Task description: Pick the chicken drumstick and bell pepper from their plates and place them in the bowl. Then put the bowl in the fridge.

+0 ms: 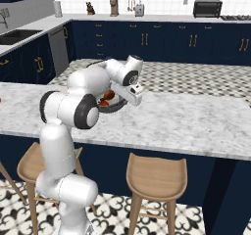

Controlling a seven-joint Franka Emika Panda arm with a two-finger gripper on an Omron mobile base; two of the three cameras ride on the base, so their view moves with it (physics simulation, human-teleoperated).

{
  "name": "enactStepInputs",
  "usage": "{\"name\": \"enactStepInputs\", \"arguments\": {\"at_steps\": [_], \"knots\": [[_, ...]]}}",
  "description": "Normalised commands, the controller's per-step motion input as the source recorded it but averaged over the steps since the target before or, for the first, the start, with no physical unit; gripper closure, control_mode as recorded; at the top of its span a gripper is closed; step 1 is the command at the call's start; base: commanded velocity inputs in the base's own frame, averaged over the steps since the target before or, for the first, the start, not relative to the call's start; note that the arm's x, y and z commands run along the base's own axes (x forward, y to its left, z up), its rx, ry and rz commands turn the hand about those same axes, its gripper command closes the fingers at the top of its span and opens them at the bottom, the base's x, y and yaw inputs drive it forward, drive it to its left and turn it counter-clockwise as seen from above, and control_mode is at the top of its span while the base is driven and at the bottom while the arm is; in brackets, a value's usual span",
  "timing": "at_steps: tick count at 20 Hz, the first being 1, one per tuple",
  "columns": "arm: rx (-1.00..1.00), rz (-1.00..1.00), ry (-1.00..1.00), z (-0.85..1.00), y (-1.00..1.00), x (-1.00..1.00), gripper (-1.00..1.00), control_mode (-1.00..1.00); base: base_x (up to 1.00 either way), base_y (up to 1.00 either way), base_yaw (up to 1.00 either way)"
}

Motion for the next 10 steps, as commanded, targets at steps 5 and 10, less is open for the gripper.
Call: {"name": "enactStepInputs", "arguments": {"at_steps": [5,10], "knots": [[0.19,-0.27,-0.24,0.78,-0.12,-1.00,1.00,-1.00,0.00,0.00,0.00],[0.24,-0.42,-0.12,0.15,-0.12,-1.00,1.00,-1.00,0.00,0.00,0.00]]}}
